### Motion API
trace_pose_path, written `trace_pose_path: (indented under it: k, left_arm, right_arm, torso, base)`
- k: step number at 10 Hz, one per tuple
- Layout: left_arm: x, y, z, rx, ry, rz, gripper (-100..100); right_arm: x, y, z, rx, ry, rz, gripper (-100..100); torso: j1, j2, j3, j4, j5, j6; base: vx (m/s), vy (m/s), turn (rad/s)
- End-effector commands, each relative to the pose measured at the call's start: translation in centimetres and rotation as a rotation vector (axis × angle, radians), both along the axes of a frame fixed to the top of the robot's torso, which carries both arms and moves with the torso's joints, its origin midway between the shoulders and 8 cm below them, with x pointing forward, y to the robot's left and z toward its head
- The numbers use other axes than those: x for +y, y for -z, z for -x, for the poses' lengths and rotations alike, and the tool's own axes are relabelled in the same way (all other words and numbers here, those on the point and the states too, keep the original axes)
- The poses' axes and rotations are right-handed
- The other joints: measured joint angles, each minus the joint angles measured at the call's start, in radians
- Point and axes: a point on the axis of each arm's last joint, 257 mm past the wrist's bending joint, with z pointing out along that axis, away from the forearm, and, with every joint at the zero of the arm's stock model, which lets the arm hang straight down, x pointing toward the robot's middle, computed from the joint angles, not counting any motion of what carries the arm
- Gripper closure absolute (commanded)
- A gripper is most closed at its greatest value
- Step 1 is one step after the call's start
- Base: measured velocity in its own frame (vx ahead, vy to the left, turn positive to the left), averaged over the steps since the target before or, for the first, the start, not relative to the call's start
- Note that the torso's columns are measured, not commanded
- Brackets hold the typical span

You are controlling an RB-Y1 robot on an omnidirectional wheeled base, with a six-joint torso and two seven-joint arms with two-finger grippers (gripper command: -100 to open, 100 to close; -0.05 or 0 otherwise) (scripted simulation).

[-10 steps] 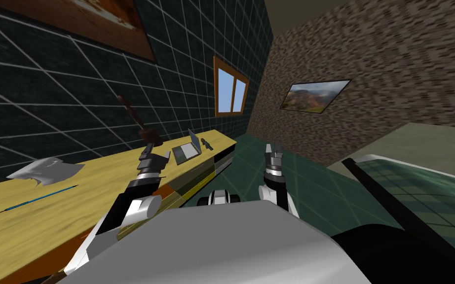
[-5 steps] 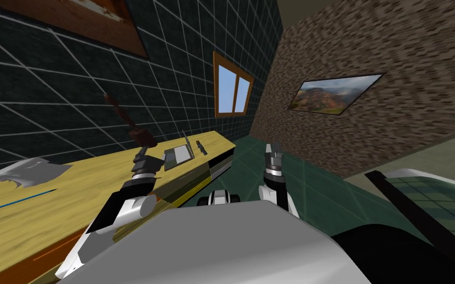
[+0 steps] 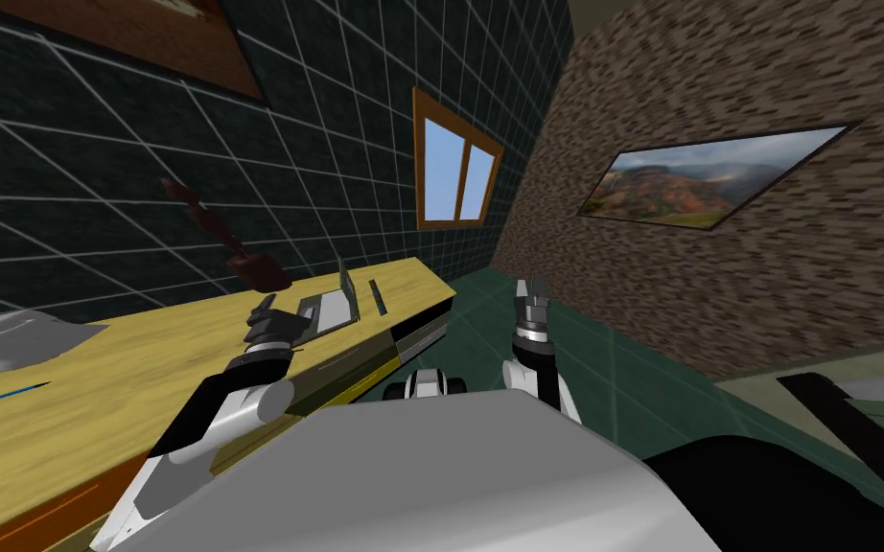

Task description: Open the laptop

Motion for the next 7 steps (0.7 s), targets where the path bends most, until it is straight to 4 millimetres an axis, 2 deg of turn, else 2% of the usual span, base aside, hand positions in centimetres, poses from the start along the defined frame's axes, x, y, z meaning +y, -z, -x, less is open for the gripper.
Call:
trace_pose_path:
  k: [1,4,7]
  left_arm:
    - [2.1,1.7,0.5,0.04,-0.035,0.059,-100]
    - [4.1,3.3,1.1,0.076,-0.067,0.113,-100]
    - [5.6,4.4,1.6,0.101,-0.088,0.149,-100]
  right_arm:
    - [0.0,0.0,0.0,0.0,0.0,0.0,0]
    - [0.0,0.0,0.0,0.0,0.0,0.0,0]
    - [0.0,0.0,0.0,0.0,0.0,0.0,0]
  torso:
    - [0.003,-0.003,-0.001,-0.001,0.001,0.0]
    - [0.001,-0.001,-0.001,0.0,0.0,0.0]
    - [0.002,-0.002,-0.001,-0.001,0.001,0.001]
  base:
    - [0.263,-0.185,0.121]
    - [0.222,-0.199,0.129]
    - [0.168,-0.162,0.094]
